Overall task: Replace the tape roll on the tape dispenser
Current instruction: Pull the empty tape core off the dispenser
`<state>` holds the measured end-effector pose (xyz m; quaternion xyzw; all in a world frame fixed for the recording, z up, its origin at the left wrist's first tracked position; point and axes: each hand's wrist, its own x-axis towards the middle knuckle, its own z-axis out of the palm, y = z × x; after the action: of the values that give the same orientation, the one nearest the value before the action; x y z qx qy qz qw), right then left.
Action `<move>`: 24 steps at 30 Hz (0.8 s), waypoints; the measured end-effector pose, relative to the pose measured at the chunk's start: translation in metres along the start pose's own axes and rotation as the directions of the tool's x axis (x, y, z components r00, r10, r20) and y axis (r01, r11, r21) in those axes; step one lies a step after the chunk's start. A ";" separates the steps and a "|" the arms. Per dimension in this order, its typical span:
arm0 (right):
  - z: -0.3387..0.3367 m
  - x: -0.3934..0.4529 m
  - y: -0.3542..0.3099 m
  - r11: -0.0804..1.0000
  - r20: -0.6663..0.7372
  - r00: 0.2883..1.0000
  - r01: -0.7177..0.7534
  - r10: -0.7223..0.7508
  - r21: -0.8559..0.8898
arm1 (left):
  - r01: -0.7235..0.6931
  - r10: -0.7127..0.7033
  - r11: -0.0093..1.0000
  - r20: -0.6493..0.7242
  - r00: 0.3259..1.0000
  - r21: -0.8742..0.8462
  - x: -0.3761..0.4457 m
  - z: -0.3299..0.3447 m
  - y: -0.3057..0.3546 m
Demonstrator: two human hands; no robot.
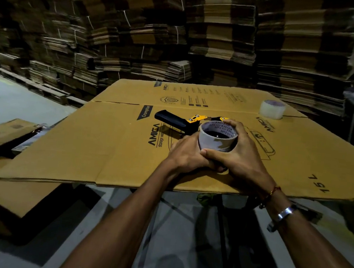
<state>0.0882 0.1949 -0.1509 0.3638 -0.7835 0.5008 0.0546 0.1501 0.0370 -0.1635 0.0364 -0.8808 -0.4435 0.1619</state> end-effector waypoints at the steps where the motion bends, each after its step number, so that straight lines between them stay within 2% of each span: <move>1: 0.000 -0.001 0.000 1.000 -0.009 1.000 -0.004 0.004 0.009 | 0.006 -0.006 1.000 -0.005 1.000 -0.012 0.001 0.001 -0.001; 5: 0.002 0.000 0.002 0.998 -0.033 0.999 -0.025 0.027 0.060 | 0.022 -0.023 0.999 -0.023 0.999 -0.041 0.002 0.001 -0.002; 16: -0.002 0.004 0.006 0.978 0.026 0.998 -0.068 0.064 0.198 | 0.001 0.000 0.999 0.020 1.000 -0.050 0.003 0.004 -0.004; 24: -0.003 0.002 0.002 0.973 -0.023 0.998 -0.056 0.062 0.223 | 0.072 -0.071 0.994 0.020 0.997 -0.080 -0.002 0.000 -0.002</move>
<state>0.0846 0.1969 -0.1499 0.3367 -0.7322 0.5919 0.0106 0.1515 0.0363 -0.1659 0.0574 -0.8617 -0.4844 0.1397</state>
